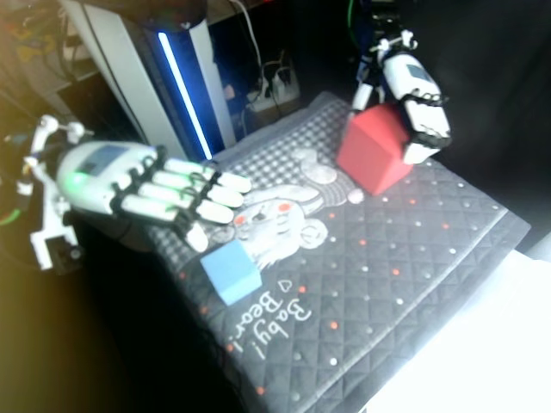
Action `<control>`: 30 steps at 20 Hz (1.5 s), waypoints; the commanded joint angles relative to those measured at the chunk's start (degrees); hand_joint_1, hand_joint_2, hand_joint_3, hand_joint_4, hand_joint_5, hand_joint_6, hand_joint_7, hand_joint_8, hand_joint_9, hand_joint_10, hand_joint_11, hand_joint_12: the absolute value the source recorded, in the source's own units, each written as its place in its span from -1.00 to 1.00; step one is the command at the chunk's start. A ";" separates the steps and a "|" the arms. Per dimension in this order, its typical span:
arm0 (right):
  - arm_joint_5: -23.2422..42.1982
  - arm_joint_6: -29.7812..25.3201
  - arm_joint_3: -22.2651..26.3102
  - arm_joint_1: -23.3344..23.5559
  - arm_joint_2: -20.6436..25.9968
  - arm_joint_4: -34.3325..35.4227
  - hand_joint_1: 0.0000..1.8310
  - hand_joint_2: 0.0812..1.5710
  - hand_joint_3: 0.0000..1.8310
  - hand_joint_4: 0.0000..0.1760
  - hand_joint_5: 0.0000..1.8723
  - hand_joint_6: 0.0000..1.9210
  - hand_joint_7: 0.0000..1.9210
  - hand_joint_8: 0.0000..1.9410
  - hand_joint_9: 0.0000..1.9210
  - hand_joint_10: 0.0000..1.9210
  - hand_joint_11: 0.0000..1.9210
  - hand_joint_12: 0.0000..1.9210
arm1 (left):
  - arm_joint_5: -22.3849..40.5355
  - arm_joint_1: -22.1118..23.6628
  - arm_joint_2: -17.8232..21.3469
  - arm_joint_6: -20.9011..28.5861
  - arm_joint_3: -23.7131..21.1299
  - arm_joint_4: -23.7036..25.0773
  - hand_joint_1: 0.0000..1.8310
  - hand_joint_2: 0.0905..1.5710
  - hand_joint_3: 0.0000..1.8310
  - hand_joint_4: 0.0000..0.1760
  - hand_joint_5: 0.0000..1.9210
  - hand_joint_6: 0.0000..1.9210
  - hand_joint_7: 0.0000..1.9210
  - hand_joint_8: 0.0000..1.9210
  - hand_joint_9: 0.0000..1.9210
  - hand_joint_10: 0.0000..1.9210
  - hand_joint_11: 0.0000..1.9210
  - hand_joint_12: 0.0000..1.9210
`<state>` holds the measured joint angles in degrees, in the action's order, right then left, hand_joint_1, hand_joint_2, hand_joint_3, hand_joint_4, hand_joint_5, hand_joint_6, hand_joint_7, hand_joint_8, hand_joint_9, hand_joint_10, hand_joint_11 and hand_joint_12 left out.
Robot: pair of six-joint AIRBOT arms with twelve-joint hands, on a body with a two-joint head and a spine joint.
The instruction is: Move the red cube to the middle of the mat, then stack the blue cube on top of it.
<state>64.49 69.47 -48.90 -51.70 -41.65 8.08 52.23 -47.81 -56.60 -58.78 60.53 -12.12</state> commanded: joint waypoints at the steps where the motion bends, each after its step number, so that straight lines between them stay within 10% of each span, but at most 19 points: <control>1: 8.02 0.23 -0.14 0.63 0.36 0.47 -0.40 0.72 -1.00 -1.00 -0.99 -1.00 -0.96 -0.98 -0.88 -0.95 -1.00 0.34 | 6.59 1.35 -1.42 0.67 0.62 1.26 0.56 0.64 -0.95 0.23 -0.84 1.00 -0.61 0.87 -0.53 1.00 -0.44 1.00; 4: 8.68 0.23 -0.15 0.65 0.30 0.47 -0.41 0.72 -1.00 -1.00 -0.98 -0.99 -0.91 -0.98 -0.82 -0.92 -1.00 0.42 | 2.53 4.42 -7.15 4.97 4.49 4.14 0.57 0.65 -0.98 -0.97 -0.74 0.80 -0.50 0.73 -0.44 0.91 -0.52 1.00; 6: 8.94 0.23 -0.23 0.66 0.20 0.47 -0.11 0.84 -0.99 -1.00 -0.96 -0.99 -0.90 -0.99 -0.81 -0.90 -1.00 0.44 | -1.15 5.81 -10.25 5.72 6.67 5.09 0.45 0.62 -1.00 -0.89 -0.77 0.83 -0.39 0.66 -0.61 0.87 -0.62 1.00; 8: 9.00 0.23 -0.39 0.67 -0.16 0.46 0.15 0.90 -0.98 -1.00 -0.96 -0.99 -0.92 -0.99 -0.85 -0.90 -1.00 0.36 | -3.73 5.98 -12.59 8.71 8.95 6.07 0.34 0.43 -1.00 -1.00 -0.76 0.53 -0.71 0.46 -0.80 0.68 -0.92 1.00; 9: 9.02 0.23 -0.43 0.72 -0.29 0.46 0.11 0.95 -0.98 -1.00 -0.96 -1.00 -0.94 -1.00 -0.89 -0.91 -1.00 0.25 | -4.71 5.98 -13.14 9.25 9.32 6.56 0.09 0.42 -1.00 -0.84 -0.85 0.04 -0.83 -0.15 -0.96 0.16 -0.98 0.64; 10: 9.06 0.23 -0.46 0.73 -0.37 0.46 -0.07 0.98 -0.98 -1.00 -1.00 -1.00 -0.99 -1.00 -0.94 -0.91 -1.00 0.13 | -5.50 6.18 -13.42 9.25 9.30 7.36 -0.23 0.31 -1.00 0.16 -0.98 -0.77 -0.99 -0.92 -1.00 -0.88 -1.00 -0.37; 11: 9.06 0.23 -0.46 0.72 -0.38 0.46 -0.07 0.98 -0.98 -1.00 -1.00 -1.00 -0.99 -1.00 -0.94 -0.91 -1.00 0.13 | -6.21 6.32 -13.54 9.25 9.14 8.18 -0.23 0.31 -1.00 0.16 -0.98 -0.77 -0.99 -0.92 -1.00 -0.88 -1.00 -0.37; 12: 9.06 0.23 -0.45 0.72 -0.38 0.46 -0.22 0.98 -0.99 -1.00 -1.00 -1.00 -0.98 -0.99 -0.93 -0.89 -1.00 0.15 | -6.17 6.32 -13.54 9.25 9.05 8.24 -0.27 0.18 -1.00 0.83 -1.00 -0.96 -1.00 -0.98 -1.00 -0.98 -1.00 -0.88; 13: 9.06 0.22 -0.44 0.71 -0.38 0.47 -0.28 0.98 -0.99 -1.00 -1.00 -1.00 -0.99 -1.00 -0.95 -0.88 -1.00 0.13 | -6.13 6.29 -13.50 9.25 8.88 8.34 -0.28 0.13 -1.00 0.97 -1.00 -0.99 -1.00 -1.00 -1.00 -1.00 -1.00 -0.98; 17: 9.05 0.19 -0.45 0.71 -0.37 0.63 -0.51 0.92 -1.00 -1.00 -1.00 -1.00 -1.00 -1.00 -0.97 -0.84 -1.00 0.04 | -0.86 4.51 -12.50 14.32 8.61 9.71 -0.39 0.05 -1.00 1.00 -1.00 -1.00 -1.00 -1.00 -1.00 -1.00 -1.00 -1.00; 21: 7.69 -2.24 -1.25 0.69 -0.58 1.56 -0.18 0.69 -1.00 -1.00 -1.00 -1.00 -0.96 -1.00 -0.94 -0.87 -1.00 -0.25 | 8.52 0.59 -7.22 15.55 5.41 7.48 -0.33 0.10 -1.00 1.00 -1.00 -1.00 -1.00 -1.00 -1.00 -1.00 -1.00 -1.00; 26: 1.81 -10.81 -6.60 0.69 -3.84 4.09 -0.02 0.48 -1.00 -1.00 -1.00 -1.00 -0.92 -1.00 -0.94 -0.72 -1.00 0.17 | 20.47 -5.32 1.31 9.47 -1.02 0.95 -0.26 0.12 -1.00 0.93 -1.00 -1.00 -1.00 -1.00 -1.00 -1.00 -1.00 -1.00; 28: -0.36 -11.56 -7.79 0.70 -4.83 5.37 -0.05 0.44 -1.00 -1.00 -1.00 -1.00 -0.99 -1.00 -0.99 -0.75 -1.00 0.10 | 23.96 -6.93 3.50 8.24 -2.62 -0.40 -0.27 0.13 -1.00 0.09 -1.00 -1.00 -1.00 -1.00 -1.00 -1.00 -1.00 -1.00; 29: -1.92 -11.65 -8.44 0.98 -5.41 5.88 -0.04 0.37 -1.00 -1.00 -1.00 -1.00 -1.00 -1.00 -1.00 -0.97 -1.00 -0.07 | 25.05 -7.39 4.31 7.91 -3.06 -0.79 -0.25 0.11 -1.00 0.79 -1.00 -1.00 -1.00 -1.00 -1.00 -1.00 -1.00 -1.00; 30: -3.21 -11.65 -8.94 1.29 -5.88 6.15 -0.05 0.35 -1.00 -1.00 -1.00 -1.00 -1.00 -1.00 -1.00 -1.00 -1.00 -0.11 | 25.64 -7.61 4.80 7.45 -3.38 -1.07 -0.22 0.09 -1.00 0.96 -1.00 -1.00 -1.00 -1.00 -1.00 -1.00 -1.00 -1.00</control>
<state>55.02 58.06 -57.82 -51.22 -48.07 14.00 70.13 -56.07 -51.96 -51.33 56.88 -13.30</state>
